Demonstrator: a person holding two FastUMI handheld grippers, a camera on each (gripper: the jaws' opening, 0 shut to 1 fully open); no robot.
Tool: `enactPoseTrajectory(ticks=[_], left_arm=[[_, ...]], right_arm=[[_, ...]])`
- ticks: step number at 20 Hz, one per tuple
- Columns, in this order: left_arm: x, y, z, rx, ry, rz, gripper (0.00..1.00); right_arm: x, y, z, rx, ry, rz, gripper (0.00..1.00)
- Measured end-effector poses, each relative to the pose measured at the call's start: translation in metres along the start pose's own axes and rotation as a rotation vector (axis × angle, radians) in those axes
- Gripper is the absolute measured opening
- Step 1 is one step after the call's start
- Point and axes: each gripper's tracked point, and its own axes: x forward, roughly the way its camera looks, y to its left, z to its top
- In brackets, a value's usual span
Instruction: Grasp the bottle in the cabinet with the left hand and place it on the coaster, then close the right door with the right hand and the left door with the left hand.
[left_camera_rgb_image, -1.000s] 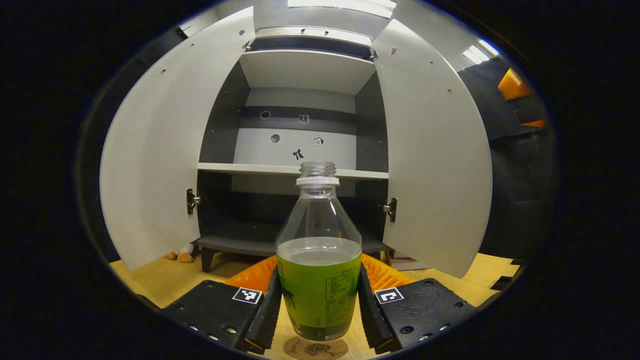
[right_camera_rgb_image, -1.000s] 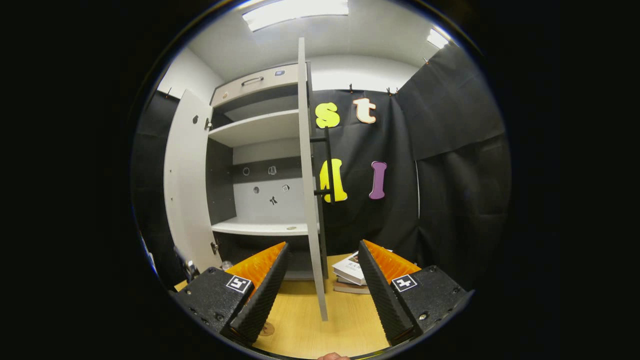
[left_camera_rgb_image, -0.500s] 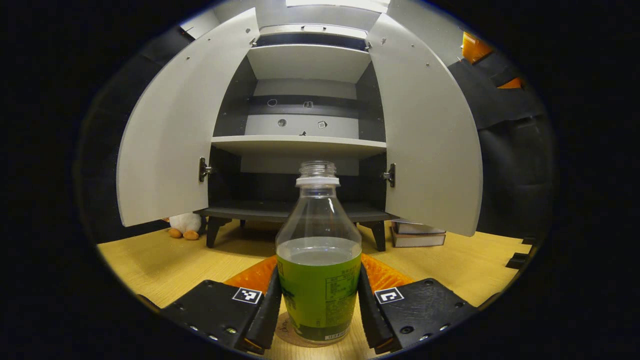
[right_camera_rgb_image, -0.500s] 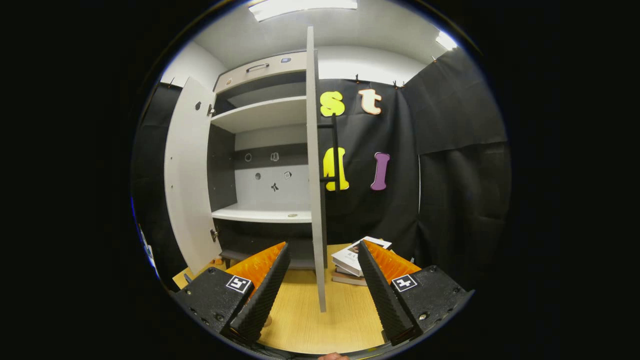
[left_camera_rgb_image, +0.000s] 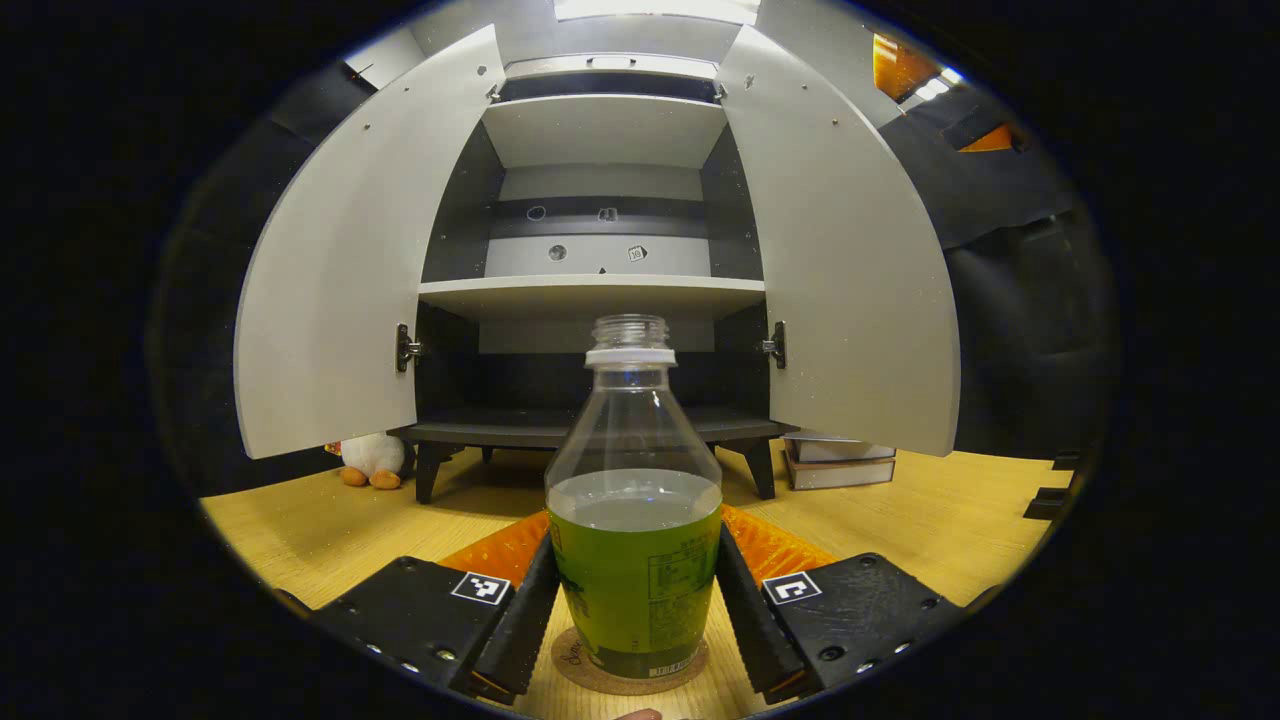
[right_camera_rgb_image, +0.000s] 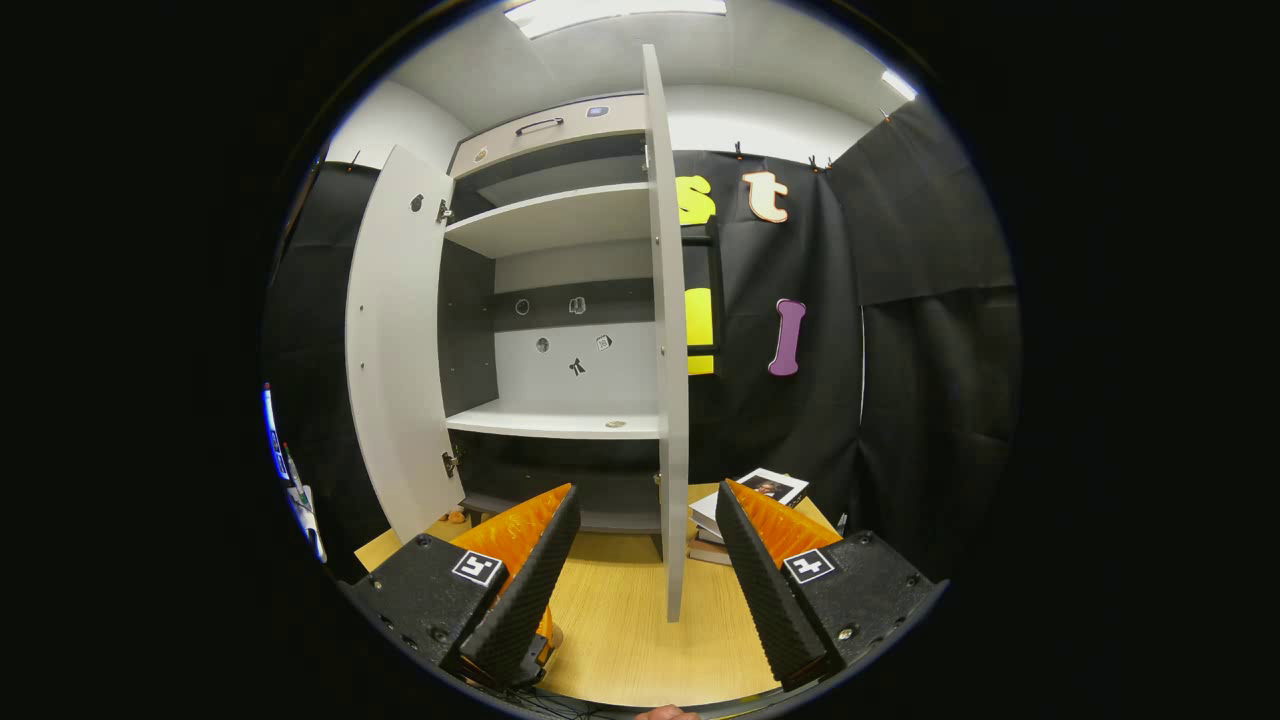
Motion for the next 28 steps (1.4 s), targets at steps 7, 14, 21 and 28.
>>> enactPoseTrajectory(ticks=[7,14,21,28], left_arm=[[-0.015,0.005,0.041,-0.023,-0.014,-0.025,0.96],[-0.04,0.015,0.131,-0.021,-0.067,-0.034,0.95],[-0.052,0.015,0.171,-0.115,0.033,-0.058,0.96],[-0.059,0.043,0.192,-0.044,-0.014,0.017,0.95]], right_arm=[[0.0,-0.013,-0.004,0.037,-0.02,-0.011,0.84],[0.003,-0.034,-0.016,0.053,-0.084,-0.053,0.84],[0.023,-0.037,-0.011,0.191,-0.17,-0.021,0.84],[0.059,-0.117,0.098,0.227,-0.277,-0.092,0.87]])
